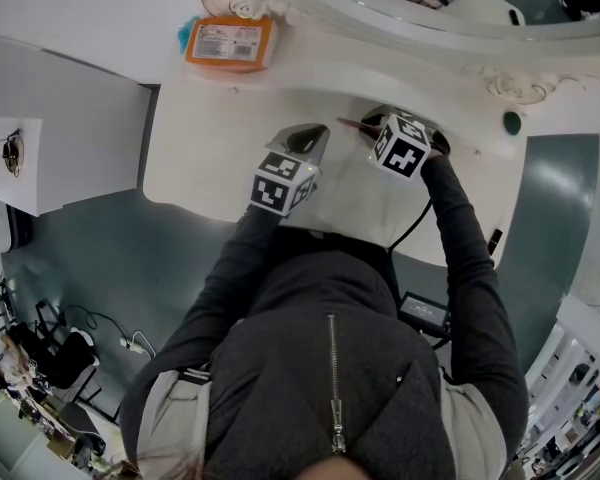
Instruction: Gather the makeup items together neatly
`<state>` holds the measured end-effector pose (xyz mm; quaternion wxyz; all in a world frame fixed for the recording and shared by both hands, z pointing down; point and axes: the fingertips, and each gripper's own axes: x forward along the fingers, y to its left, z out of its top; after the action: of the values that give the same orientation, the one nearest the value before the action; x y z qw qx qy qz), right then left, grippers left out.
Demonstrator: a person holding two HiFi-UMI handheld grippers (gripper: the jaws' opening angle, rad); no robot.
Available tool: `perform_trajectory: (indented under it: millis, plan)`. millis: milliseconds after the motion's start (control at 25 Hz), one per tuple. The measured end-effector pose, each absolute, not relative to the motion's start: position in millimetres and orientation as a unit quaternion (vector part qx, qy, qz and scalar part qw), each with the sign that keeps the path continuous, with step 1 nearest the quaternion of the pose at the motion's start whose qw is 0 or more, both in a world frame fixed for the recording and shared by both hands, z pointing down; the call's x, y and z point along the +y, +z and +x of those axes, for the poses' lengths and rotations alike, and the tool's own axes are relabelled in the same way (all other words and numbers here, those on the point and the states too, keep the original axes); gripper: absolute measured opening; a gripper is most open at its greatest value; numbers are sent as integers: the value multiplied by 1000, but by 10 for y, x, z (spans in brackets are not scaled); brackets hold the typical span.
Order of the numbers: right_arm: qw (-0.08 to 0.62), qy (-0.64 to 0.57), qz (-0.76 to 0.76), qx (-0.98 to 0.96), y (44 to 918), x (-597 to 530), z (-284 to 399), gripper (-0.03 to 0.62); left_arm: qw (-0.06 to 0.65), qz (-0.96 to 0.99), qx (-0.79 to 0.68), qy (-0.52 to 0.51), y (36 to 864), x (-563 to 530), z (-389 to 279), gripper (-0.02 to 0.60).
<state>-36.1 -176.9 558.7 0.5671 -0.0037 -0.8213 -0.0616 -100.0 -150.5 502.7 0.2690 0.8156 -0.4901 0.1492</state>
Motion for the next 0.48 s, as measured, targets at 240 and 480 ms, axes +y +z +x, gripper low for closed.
perform_trajectory:
  millis: [240,480]
  plan:
    - [576,-70,-9,-814,5580,-1730,-299,57,268,816,-490,148,5017,-1488,-995,11]
    - [580,-76,-2,-811,5553,-1711,-194,57,265,819,-486,150,5015,-1462,-959,11]
